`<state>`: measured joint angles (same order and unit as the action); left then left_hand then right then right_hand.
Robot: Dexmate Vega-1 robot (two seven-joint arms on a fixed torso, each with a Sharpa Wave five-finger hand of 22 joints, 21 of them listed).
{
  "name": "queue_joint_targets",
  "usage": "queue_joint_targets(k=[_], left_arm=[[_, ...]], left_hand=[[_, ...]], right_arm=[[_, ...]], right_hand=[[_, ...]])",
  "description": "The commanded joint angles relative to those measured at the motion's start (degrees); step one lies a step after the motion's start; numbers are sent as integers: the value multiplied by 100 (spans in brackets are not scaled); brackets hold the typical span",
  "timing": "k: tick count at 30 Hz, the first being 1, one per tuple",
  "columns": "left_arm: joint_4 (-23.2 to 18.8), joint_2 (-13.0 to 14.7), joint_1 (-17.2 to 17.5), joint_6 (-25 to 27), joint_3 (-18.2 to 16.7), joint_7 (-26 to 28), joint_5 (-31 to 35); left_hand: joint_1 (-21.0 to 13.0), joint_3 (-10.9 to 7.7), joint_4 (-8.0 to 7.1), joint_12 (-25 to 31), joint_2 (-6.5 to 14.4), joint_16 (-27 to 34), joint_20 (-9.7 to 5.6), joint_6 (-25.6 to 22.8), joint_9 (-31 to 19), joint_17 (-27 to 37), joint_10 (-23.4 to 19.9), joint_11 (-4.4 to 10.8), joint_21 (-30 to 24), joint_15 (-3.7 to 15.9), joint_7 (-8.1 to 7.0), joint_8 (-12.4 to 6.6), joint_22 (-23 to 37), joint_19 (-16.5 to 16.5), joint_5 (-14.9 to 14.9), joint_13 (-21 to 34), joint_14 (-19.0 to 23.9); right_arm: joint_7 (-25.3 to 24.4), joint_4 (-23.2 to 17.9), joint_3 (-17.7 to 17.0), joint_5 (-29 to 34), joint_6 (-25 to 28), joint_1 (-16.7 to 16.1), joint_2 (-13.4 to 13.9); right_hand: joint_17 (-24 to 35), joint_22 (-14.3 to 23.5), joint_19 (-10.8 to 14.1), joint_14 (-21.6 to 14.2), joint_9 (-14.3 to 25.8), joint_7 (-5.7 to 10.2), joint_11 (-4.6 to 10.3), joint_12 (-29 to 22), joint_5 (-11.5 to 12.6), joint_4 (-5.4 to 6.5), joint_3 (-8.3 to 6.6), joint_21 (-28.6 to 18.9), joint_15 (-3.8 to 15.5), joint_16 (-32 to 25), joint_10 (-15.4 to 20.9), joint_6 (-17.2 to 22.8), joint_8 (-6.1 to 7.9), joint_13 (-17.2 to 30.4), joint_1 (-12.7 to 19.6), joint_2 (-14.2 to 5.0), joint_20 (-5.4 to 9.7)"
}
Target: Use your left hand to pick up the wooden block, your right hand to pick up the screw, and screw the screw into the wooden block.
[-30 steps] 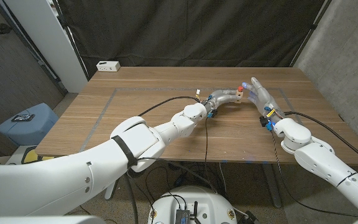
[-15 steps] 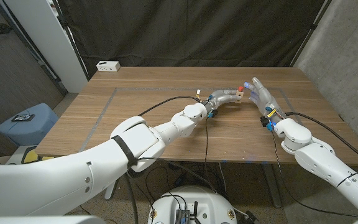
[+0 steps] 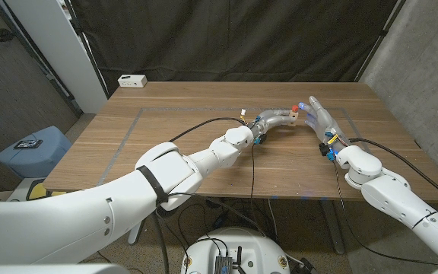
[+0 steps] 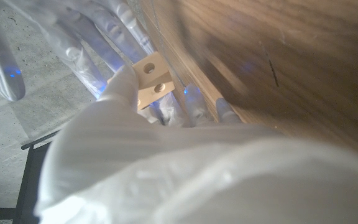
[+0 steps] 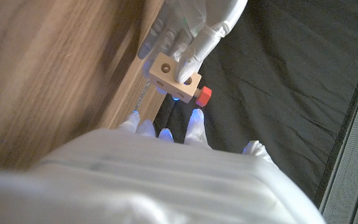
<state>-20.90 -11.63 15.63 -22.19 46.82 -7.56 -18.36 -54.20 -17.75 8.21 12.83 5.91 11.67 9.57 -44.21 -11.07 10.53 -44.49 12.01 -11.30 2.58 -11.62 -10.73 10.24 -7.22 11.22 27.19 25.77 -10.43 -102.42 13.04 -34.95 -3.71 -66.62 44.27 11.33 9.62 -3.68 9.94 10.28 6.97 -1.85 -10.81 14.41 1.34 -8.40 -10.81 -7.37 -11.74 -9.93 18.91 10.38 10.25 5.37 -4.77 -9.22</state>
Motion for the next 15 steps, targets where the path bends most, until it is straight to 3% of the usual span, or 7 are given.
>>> queue_joint_targets(k=[1, 4, 15], left_arm=[[-8, 4, 24, -77, -2, 2, 10], [-12, 8, 35, -103, -8, -5, 11], [-28, 26, 69, -207, -20, -33, 30]], left_hand=[[125, -68, -130, -35, 120, -5, 131, 98, -23, 31, 65, 26, -36, 137, -12, -12, 29, 18, 26, 3, -31], [200, -106, -101, -21, 112, -2, 125, 80, -33, 14, 44, 37, -39, 145, -78, -46, 29, 20, 22, 4, 10], [232, -162, -10, -1, 40, -17, 81, 9, -31, -8, -12, 42, -46, 188, -65, -74, 29, 9, 19, 1, 37]], right_arm=[[30, -3, 11, -34, 21, -29, 32], [31, -9, 16, -30, 17, -31, 34], [34, -121, -11, -21, -21, -103, 77]], right_hand=[[23, 17, -34, 875, 13, 8, -15, 0, 23, 36, 1, 4, -40, 22, -556, 83, 38, 21, -50, -18, -17], [25, 17, -33, 873, 14, 23, -10, -3, 22, 43, 5, 3, -40, 19, -553, 98, 44, 22, -61, -16, -18], [30, 18, -34, 864, 16, 8, -13, -8, 22, 57, 12, 1, -41, 12, -552, 90, 41, 23, -81, -15, -22]])
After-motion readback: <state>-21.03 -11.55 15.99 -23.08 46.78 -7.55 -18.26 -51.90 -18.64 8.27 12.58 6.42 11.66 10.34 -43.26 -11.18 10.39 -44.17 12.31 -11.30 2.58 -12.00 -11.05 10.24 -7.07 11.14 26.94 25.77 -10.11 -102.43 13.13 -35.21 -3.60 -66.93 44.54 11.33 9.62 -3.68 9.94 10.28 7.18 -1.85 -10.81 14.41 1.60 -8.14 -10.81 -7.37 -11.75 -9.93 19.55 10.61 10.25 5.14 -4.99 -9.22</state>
